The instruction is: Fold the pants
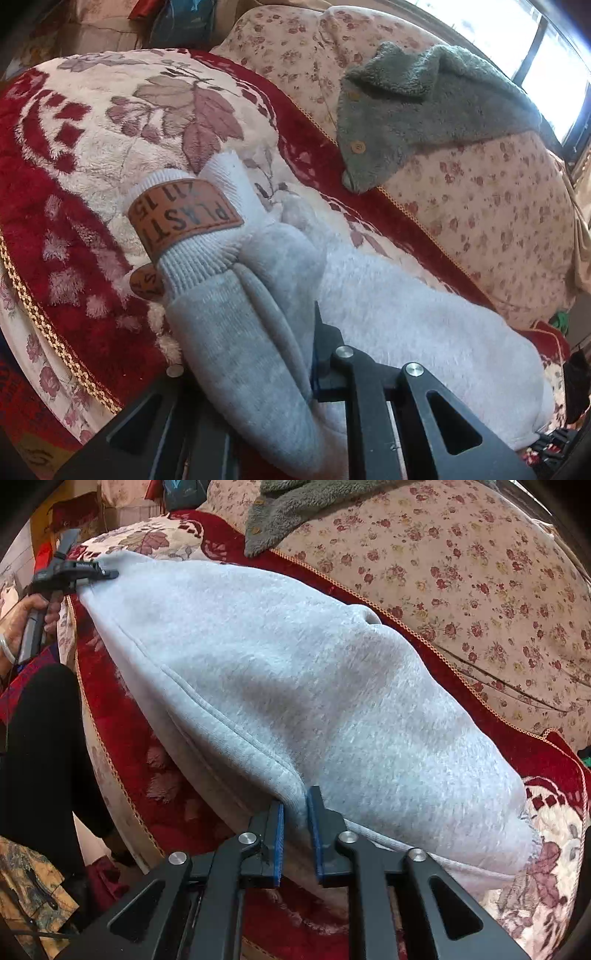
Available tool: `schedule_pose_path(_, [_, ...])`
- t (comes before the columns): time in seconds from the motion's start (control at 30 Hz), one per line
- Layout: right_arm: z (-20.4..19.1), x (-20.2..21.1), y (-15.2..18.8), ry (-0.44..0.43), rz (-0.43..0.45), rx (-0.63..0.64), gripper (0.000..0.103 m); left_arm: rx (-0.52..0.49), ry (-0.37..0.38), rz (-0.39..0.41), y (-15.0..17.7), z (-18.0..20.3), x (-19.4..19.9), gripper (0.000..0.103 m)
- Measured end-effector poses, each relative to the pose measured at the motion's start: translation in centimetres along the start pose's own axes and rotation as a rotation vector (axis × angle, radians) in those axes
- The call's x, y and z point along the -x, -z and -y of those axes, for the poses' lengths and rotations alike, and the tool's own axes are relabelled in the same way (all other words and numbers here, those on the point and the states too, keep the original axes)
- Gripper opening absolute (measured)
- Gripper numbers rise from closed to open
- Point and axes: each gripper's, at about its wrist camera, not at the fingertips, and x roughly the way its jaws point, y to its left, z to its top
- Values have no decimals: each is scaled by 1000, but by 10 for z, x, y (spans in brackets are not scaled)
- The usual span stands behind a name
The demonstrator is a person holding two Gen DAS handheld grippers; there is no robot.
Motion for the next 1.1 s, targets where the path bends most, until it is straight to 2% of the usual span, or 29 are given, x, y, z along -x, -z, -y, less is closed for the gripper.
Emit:
schedule_pose_path(0.03, [6,6,2,-21,18,-40,18,0,3,0,1,0,1,16])
schedule_pose_path(0.07, [13,11,5,-42,26,-82,24,2,6,-2,2,-1,3,22])
schedule_pose_path(0.1, [25,19,10,-76,33,-162,28,5,-6,-3,3,-3,5,37])
schedule_pose_path(0.13, [34,26,16,-95,43,-221,38,6,-2,-7,4,-4,8,44])
schedule_pose_path(0.17, [42,33,22,-102,58,-274,52,7,11,-11,5,-4,10,47])
schedule_pose_path(0.2, [52,42,30,-104,77,-329,60,0,7,-7,6,-2,14,52])
schedule_pose_path(0.23, [62,50,40,-92,91,-383,72,-12,-4,1,7,1,19,57])
schedule_pose_path(0.27, [70,55,48,-76,97,-425,75,-34,-26,16,8,7,25,62])
schedule_pose_path(0.3, [82,62,60,-67,104,-491,75,-57,-50,37,8,13,30,72])
schedule_pose_path(0.33, [91,65,68,-74,112,-541,75,-76,-66,55,10,19,36,76])
schedule_pose_path(0.43, [125,69,93,-104,152,-747,75,-140,-73,107,13,43,55,76])
schedule_pose_path(0.6, [179,43,118,-222,208,-1059,75,-191,6,132,21,83,79,85])
schedule_pose_path(0.67, [192,32,122,-267,237,-1140,77,-205,31,126,26,97,81,89])
schedule_pose_path(0.7, [201,20,123,-319,247,-1182,77,-217,44,117,29,106,80,90])
schedule_pose_path(0.73, [205,12,124,-328,238,-1217,76,-233,57,109,33,115,79,91])
schedule_pose_path(0.8, [211,-1,126,-363,253,-1254,66,-272,74,95,42,133,78,91])
schedule_pose_path(0.87, [210,-2,119,-321,256,-1204,35,-309,78,89,48,147,78,91])
schedule_pose_path(0.97, [207,15,121,-317,308,-1147,22,-356,111,105,54,169,85,91])
schedule_pose_path(1.1, [192,60,121,-333,377,-1031,15,-381,158,148,55,193,99,91])
